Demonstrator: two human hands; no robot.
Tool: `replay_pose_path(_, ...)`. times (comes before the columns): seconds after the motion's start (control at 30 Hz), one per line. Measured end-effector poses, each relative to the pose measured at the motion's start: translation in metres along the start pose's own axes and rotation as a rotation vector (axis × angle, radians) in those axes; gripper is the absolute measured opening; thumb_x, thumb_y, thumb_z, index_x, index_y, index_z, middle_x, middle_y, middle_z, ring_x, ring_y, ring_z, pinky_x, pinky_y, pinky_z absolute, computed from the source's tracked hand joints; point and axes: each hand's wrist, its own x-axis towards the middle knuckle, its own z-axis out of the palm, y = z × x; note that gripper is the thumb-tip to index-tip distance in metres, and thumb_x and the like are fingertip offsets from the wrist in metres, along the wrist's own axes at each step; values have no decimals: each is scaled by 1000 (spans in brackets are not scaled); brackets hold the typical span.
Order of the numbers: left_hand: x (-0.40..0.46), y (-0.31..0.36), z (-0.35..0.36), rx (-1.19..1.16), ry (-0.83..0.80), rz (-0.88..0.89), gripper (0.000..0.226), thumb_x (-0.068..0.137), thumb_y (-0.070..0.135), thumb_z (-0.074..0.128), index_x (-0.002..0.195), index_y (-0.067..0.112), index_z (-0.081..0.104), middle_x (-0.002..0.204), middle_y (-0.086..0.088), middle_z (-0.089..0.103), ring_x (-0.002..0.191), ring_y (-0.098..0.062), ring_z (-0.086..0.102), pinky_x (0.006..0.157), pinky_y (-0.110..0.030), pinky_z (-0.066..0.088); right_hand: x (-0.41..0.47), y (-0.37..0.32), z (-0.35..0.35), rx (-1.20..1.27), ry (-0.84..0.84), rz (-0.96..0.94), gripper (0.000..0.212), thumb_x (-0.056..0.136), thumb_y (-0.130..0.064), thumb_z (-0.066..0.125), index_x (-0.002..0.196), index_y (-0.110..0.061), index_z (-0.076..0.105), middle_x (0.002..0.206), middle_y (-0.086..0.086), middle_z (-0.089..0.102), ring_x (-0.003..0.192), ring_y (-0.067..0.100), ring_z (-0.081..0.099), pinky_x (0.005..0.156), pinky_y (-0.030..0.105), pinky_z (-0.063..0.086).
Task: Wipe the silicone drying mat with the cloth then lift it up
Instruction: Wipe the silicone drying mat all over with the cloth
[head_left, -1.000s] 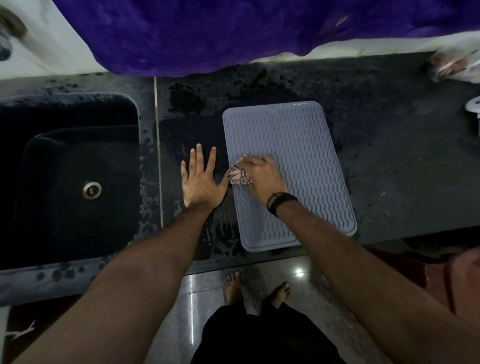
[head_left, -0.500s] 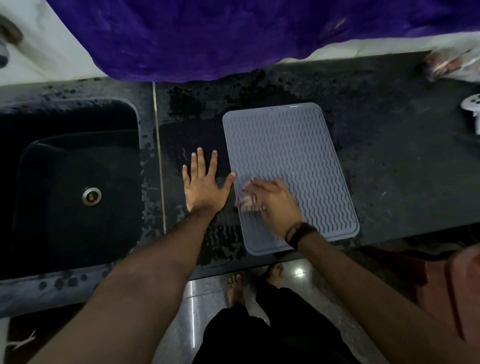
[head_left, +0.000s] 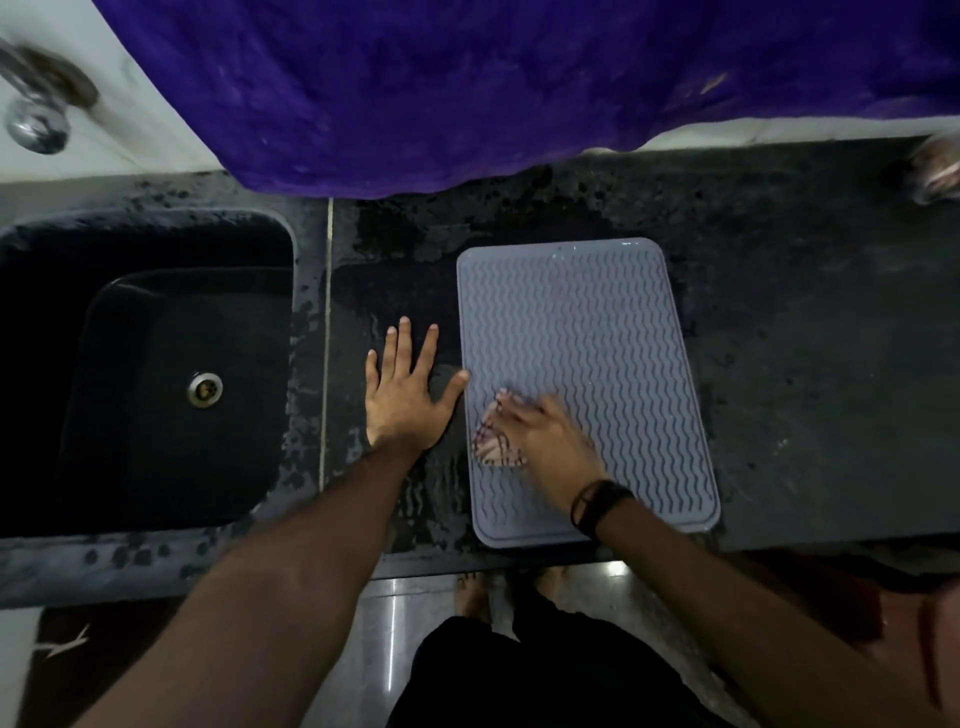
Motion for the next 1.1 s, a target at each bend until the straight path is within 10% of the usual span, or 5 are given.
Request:
replay_pose_path(0.27, 0, -1, 0, 20, 14, -1, 83, 91, 83, 6, 161, 39, -1, 171, 0, -5, 157, -18, -6, 127, -48, 2, 56, 17, -49, 175, 222, 57, 64, 75, 5, 63, 133, -17, 55, 144, 3, 49, 119, 29, 44, 105, 37, 39)
replay_pose_path(1.1, 2, 0, -3, 26, -30, -24, 81, 93, 83, 9, 161, 40, -5, 170, 2, -10, 156, -17, -11, 127, -48, -1, 130, 26, -61, 13, 72, 165, 54, 86, -9, 60, 138, -17, 49, 148, 4, 43, 130, 33, 34, 109, 45, 36)
